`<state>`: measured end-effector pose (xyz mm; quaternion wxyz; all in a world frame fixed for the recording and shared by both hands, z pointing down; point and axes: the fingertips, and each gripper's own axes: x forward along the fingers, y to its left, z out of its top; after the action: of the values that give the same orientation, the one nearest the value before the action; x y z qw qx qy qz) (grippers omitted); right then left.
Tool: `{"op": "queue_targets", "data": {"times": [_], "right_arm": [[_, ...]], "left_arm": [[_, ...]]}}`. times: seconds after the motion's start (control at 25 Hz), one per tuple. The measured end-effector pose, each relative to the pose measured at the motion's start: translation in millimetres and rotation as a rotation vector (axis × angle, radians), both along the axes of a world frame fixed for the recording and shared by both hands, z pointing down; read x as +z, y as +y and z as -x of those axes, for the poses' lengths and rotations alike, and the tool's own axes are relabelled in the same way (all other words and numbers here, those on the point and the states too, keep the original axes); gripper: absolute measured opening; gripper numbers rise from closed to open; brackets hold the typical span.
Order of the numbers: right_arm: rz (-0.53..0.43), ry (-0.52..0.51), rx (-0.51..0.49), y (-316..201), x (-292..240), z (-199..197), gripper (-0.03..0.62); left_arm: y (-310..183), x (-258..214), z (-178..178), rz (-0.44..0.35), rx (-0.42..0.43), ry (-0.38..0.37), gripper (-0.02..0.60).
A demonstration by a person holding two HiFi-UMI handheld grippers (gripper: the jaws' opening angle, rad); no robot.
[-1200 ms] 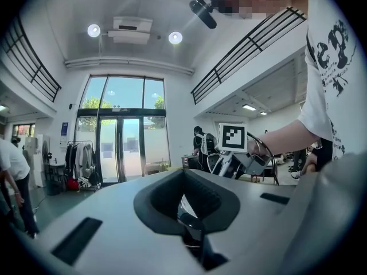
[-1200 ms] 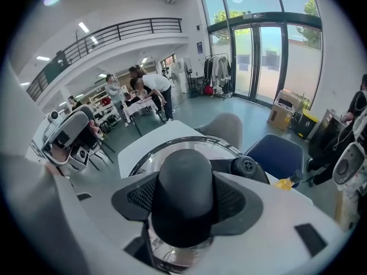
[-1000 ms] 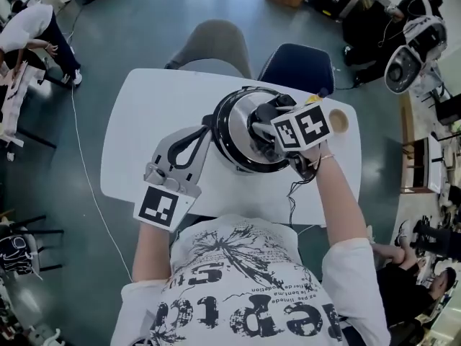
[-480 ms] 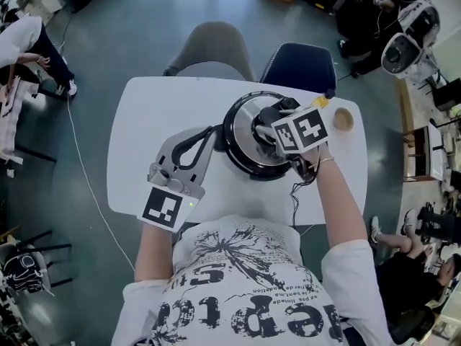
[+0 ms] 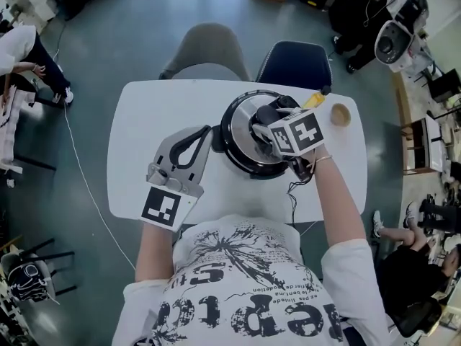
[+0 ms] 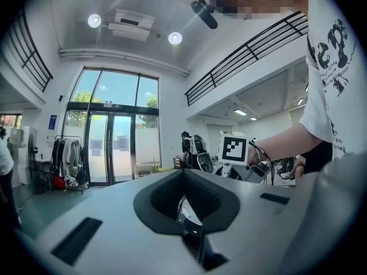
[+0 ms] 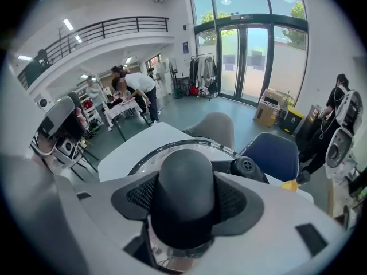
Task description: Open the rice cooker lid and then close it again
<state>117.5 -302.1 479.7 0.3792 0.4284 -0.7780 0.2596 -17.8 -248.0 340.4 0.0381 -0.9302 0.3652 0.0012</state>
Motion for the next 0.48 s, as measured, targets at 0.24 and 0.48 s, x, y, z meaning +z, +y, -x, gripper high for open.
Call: {"op": "queue_targets", "data": {"times": [0.24,0.48], "right_arm": [[-0.027,-0.065,0.002,6,-4,5,0.369],[-0.175,-0.098,0.030,7,-39,-9,0.332]], "left_arm": [[7,-1,2,-0.004,-0.012,0.009,0.012],[15,-5,-9,-0.003,-0.024,0.024,0.014]]}}
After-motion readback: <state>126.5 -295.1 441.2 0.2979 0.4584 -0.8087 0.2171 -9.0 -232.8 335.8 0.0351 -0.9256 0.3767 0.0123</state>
